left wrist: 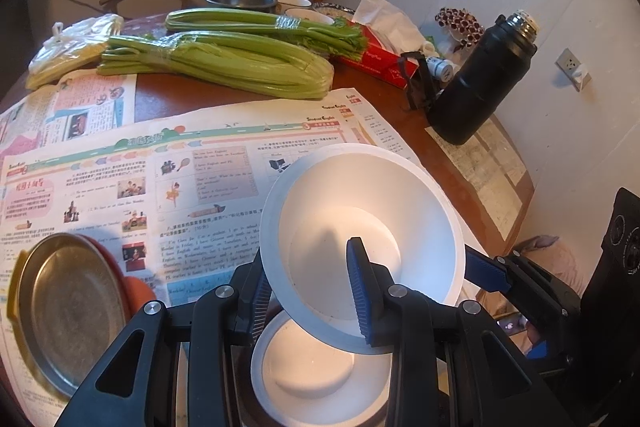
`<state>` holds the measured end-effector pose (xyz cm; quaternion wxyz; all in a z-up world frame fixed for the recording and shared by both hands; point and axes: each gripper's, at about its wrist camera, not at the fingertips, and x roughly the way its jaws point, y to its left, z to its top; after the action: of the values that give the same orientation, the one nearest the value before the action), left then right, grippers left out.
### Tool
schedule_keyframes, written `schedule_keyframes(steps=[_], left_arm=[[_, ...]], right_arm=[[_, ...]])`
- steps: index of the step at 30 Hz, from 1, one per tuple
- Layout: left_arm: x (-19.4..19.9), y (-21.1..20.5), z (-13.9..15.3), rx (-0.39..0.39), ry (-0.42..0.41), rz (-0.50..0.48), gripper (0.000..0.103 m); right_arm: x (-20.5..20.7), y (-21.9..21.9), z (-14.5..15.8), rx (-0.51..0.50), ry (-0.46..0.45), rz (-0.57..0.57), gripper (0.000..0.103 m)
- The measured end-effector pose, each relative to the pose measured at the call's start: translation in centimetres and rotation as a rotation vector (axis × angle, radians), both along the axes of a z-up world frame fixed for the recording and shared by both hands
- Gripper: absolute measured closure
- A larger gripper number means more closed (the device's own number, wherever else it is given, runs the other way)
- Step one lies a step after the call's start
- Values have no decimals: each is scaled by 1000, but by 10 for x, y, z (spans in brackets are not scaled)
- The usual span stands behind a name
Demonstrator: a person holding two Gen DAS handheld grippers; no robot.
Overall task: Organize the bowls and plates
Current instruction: 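Lower the red-printed bowl into the white bowl and open the left tool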
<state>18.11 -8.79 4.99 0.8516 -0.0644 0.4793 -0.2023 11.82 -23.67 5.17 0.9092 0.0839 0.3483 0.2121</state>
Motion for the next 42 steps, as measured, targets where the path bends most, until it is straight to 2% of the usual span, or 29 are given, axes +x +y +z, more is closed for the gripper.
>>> schedule_keyframes(steps=[11,26,32,42], left_arm=[[-30,14,14,-20,-31,17,67],[-58,18,15,-20,-40,36,67],[-68,15,2,2,-33,41,67],[-71,16,-36,58,8,65,67]], right_arm=[[-25,14,13,-15,-32,42,50],[-53,20,18,-52,-56,66,50],[-58,18,9,-55,-33,89,50],[-53,24,-26,-78,54,143,50]])
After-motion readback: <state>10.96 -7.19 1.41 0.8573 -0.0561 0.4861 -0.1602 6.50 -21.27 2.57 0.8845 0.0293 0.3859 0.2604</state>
